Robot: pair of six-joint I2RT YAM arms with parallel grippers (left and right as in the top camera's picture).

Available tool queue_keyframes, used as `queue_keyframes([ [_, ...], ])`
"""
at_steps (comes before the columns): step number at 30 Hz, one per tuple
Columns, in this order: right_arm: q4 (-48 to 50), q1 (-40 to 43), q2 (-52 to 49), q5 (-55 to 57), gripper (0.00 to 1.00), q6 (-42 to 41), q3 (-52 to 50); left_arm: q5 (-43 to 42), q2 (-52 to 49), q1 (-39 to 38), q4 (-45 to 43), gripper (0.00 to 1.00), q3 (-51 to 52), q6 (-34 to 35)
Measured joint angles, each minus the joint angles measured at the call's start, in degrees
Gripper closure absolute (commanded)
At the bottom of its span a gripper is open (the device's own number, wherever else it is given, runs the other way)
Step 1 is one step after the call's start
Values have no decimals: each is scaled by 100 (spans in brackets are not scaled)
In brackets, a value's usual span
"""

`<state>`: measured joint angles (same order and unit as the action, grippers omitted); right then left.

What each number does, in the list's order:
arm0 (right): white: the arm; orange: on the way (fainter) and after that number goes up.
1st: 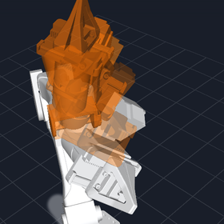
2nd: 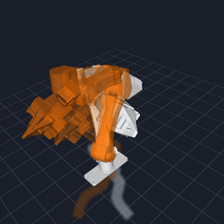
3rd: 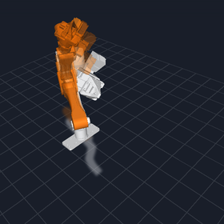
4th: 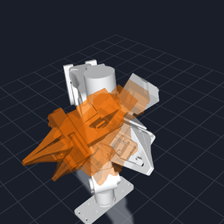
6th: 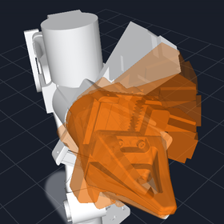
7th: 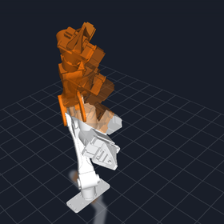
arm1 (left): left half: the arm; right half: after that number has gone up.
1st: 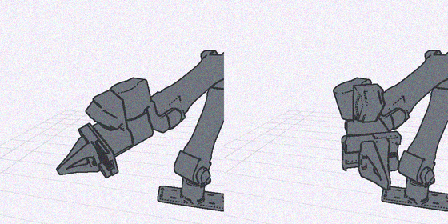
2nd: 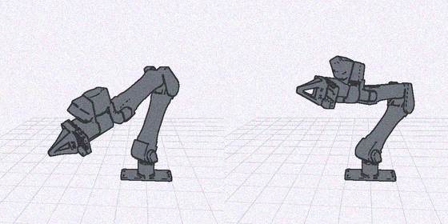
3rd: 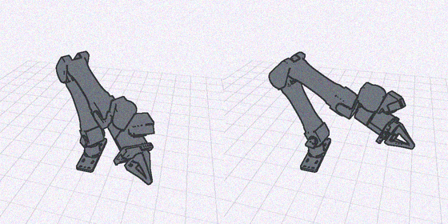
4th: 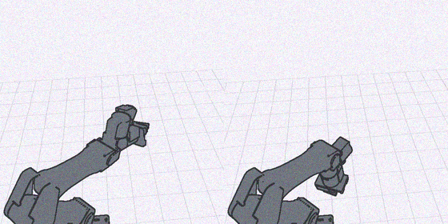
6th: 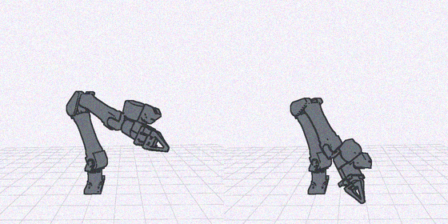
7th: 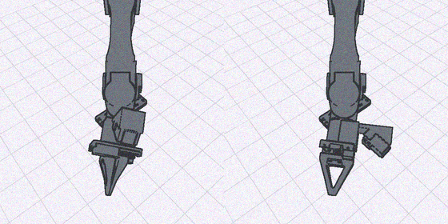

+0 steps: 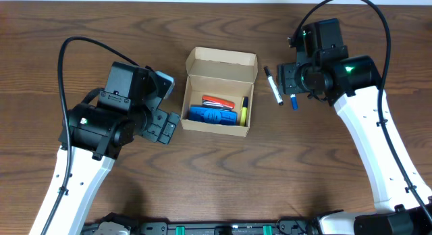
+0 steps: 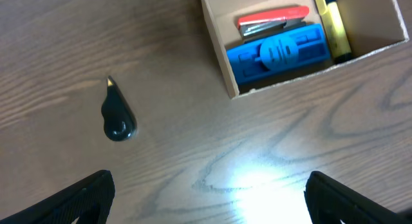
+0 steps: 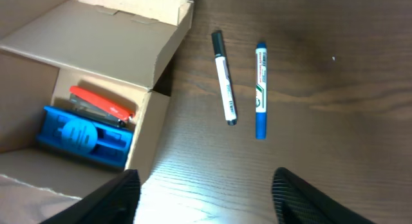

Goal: Pack container
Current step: 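Withdraw the right gripper up and away from the box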

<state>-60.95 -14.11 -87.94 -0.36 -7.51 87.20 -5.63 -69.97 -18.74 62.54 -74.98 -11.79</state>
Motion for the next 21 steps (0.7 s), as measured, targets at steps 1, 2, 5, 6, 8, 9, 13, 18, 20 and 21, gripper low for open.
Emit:
queue_keyframes([
  [1, 15, 0, 0, -31, 11, 111, -4, 2, 0, 0, -13, 5, 0, 0],
  [2, 22, 0, 2, -46, 1, 136, -7, 20, 0, 0, -13, 5, 0, 0],
  [5, 31, 0, 4, -92, 1, 280, -26, 256, 0, 33, -17, 5, 0, 15],
  [6, 33, 0, 7, -103, 1, 308, -33, 348, 0, 79, -31, 5, 0, 26],
  [8, 31, 0, 4, -118, 1, 339, -37, 476, 0, 243, -101, 5, 2, 50],
  [9, 31, 0, 7, -118, 1, 348, -37, 516, 0, 354, -140, 5, 7, 59],
  [13, 22, 0, 7, -122, 1, 369, -37, 608, -50, 916, -271, 5, 17, 107],
  [18, 13, 0, 7, -125, 1, 372, -39, 612, -518, 1478, -420, 5, 17, 96],
  [20, 13, 0, 7, -125, 1, 374, -39, 614, -815, 1596, -468, 5, 17, 85],
  [21, 13, 0, 7, -125, 1, 374, -39, 619, -968, 1631, -490, 5, 20, 85],
])
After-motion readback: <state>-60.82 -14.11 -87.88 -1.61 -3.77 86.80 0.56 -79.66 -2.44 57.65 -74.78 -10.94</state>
